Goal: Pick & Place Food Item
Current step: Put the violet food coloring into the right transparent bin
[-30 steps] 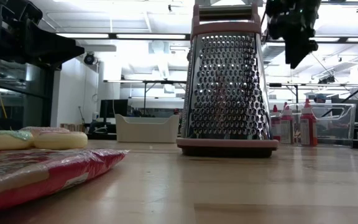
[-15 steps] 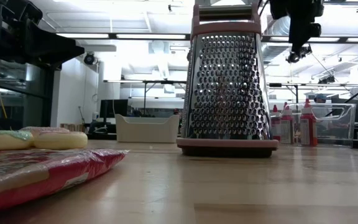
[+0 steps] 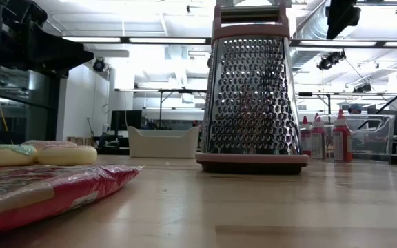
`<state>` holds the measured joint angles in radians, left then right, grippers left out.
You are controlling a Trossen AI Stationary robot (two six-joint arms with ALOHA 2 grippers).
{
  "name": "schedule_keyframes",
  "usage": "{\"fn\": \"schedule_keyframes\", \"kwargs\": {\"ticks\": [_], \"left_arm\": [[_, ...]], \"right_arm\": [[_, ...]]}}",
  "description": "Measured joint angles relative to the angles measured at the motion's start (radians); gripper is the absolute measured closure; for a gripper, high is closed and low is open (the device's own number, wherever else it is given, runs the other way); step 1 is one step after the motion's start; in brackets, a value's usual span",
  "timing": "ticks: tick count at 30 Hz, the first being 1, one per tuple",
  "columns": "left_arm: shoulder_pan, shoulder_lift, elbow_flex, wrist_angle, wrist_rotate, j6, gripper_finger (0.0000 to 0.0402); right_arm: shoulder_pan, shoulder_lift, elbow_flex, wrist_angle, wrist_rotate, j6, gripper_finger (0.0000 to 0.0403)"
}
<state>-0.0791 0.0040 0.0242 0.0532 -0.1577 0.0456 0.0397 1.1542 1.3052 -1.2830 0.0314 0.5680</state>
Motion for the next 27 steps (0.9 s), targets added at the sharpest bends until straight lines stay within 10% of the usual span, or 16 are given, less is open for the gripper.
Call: {"fn": "schedule_keyframes", "kwargs": {"ticks": [27], "left_arm": [[0.000, 0.000, 0.000, 0.000, 0.000, 0.000, 0.0214]], "right_arm": [[0.543, 0.000, -0.194, 0.044, 0.070, 0.942, 0.0229]]}}
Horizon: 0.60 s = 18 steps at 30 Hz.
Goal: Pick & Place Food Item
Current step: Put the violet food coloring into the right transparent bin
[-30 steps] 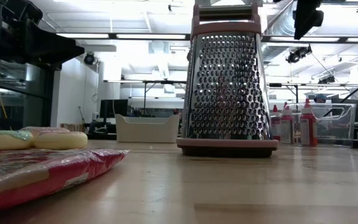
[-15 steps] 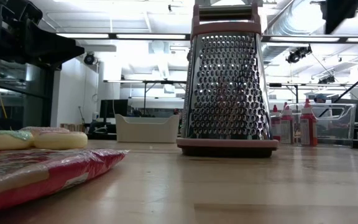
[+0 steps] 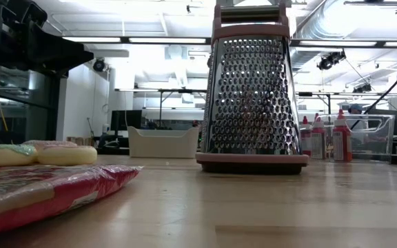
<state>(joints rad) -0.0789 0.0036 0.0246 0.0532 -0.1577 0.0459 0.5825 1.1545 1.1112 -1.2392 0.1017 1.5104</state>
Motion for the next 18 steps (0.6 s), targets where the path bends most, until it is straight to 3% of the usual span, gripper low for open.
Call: {"fn": "schedule_keyframes", "kwargs": {"ticks": [18], "left_arm": [[0.000, 0.000, 0.000, 0.000, 0.000, 0.000, 0.0214]], "right_arm": [[0.196, 0.074, -0.001, -0.039, -0.033, 0.454, 0.0229]]}}
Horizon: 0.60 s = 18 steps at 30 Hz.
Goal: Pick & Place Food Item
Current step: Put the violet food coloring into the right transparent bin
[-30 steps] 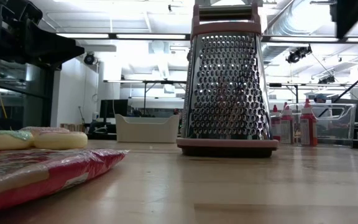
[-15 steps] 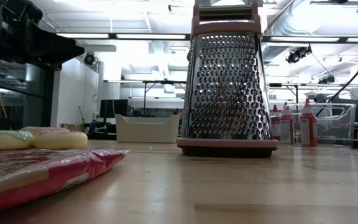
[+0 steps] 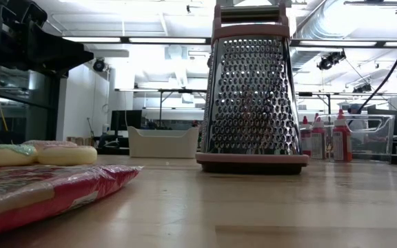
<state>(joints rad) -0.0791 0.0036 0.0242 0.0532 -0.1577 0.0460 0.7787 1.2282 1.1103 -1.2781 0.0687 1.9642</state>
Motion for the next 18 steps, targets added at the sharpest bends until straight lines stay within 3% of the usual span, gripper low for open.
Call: {"fn": "schedule_keyframes", "kwargs": {"ticks": [12, 18], "left_arm": [[0.000, 0.000, 0.000, 0.000, 0.000, 0.000, 0.0214], [0.000, 0.000, 0.000, 0.000, 0.000, 0.000, 0.0214]], "right_arm": [[0.152, 0.051, 0.000, 0.021, 0.008, 0.311, 0.0229], [0.185, 0.077, 0.001, 0.034, -0.047, 0.424, 0.0229]]}}
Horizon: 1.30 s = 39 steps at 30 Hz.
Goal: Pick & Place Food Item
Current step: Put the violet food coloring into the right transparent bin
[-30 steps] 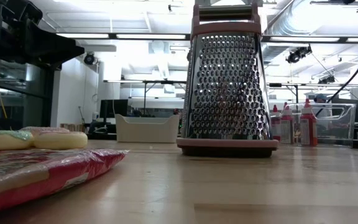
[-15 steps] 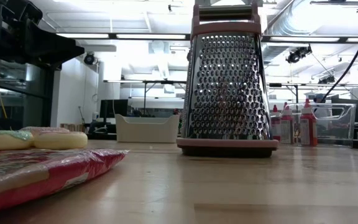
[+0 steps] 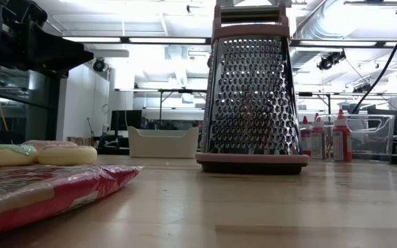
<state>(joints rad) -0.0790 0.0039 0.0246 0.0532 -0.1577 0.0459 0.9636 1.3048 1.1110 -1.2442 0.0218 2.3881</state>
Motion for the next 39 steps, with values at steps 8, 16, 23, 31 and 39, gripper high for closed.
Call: {"fn": "schedule_keyframes", "kwargs": {"ticks": [8, 16, 23, 31, 39], "left_arm": [[0.000, 0.000, 0.000, 0.000, 0.000, 0.000, 0.0214], [0.000, 0.000, 0.000, 0.000, 0.000, 0.000, 0.0214], [0.000, 0.000, 0.000, 0.000, 0.000, 0.000, 0.0214], [0.000, 0.000, 0.000, 0.000, 0.000, 0.000, 0.0214], [0.000, 0.000, 0.000, 0.000, 0.000, 0.000, 0.0214]], "right_arm": [[0.035, 0.049, 0.000, 0.040, -0.049, 0.084, 0.0229], [0.047, 0.091, 0.000, 0.046, -0.074, 0.104, 0.0229], [0.085, 0.106, 0.000, 0.042, -0.061, 0.105, 0.0229], [0.140, 0.124, 0.000, 0.041, -0.048, 0.107, 0.0229], [0.156, 0.168, 0.000, 0.082, -0.048, 0.106, 0.0229]]}}
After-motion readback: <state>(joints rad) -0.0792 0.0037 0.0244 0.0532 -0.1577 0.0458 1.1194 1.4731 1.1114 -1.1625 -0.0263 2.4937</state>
